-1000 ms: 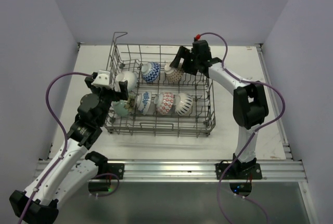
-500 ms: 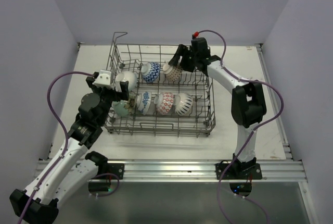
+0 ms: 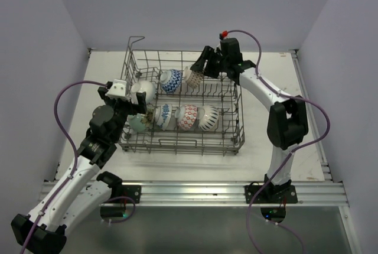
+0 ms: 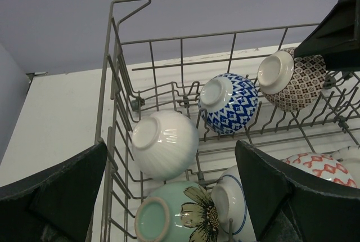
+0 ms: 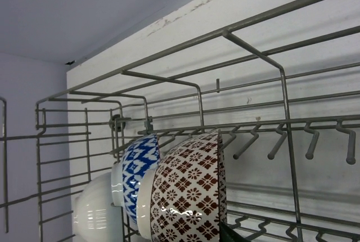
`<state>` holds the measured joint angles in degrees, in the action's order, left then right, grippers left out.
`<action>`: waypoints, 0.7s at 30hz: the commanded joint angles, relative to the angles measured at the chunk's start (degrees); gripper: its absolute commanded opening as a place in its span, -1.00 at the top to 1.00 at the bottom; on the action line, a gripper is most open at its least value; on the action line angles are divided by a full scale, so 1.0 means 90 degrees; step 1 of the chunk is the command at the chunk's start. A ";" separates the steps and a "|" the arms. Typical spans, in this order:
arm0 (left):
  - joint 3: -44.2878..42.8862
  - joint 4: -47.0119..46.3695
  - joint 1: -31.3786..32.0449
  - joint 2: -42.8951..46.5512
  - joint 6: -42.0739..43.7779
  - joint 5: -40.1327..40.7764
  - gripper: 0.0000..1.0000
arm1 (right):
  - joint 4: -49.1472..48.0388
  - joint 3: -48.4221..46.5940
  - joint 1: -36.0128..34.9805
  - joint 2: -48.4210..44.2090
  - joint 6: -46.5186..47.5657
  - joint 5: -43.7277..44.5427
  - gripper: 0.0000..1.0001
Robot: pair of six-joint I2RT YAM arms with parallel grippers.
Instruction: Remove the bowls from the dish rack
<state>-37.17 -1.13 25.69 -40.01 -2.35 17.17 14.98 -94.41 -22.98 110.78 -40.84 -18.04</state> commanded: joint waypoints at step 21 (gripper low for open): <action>-0.0206 -0.0187 0.0055 -0.0037 0.0007 -0.0023 -1.00 | -0.2144 0.0599 -0.0171 -0.0502 -0.0863 -0.1462 0.94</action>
<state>-37.17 -1.15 25.69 -40.38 -2.33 17.10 -2.17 -86.74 -24.32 108.62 -47.51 -28.23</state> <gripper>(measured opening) 0.997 0.142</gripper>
